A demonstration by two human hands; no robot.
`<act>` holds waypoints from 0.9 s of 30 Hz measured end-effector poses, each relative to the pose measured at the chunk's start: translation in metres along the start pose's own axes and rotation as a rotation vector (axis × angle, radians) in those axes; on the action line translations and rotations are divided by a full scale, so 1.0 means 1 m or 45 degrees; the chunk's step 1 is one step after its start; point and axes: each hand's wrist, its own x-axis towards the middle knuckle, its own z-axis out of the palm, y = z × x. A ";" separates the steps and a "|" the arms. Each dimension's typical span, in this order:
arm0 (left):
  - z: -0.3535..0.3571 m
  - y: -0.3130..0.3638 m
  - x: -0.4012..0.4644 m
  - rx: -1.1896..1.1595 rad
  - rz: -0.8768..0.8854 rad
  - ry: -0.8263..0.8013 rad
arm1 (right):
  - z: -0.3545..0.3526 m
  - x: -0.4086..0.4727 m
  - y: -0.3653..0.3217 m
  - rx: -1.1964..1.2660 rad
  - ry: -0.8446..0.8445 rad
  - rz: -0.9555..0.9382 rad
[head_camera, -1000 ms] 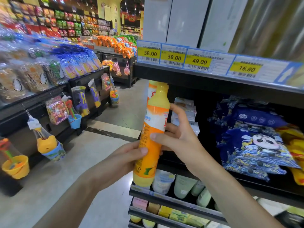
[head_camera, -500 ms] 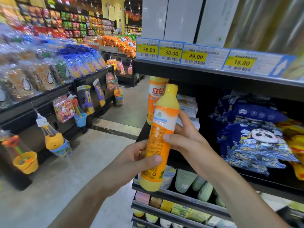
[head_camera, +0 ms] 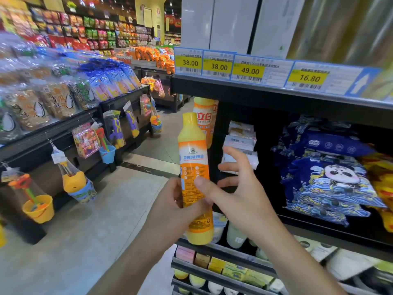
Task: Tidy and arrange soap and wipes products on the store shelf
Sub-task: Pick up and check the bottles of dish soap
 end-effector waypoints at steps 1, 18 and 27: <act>0.001 0.000 0.000 -0.014 0.006 0.014 | 0.003 -0.001 -0.001 -0.027 0.005 -0.014; 0.018 0.017 -0.024 0.655 0.150 0.219 | 0.018 0.005 -0.008 -0.032 0.219 -0.062; -0.008 0.021 -0.014 0.221 0.028 -0.397 | -0.013 0.000 -0.005 0.311 -0.002 -0.062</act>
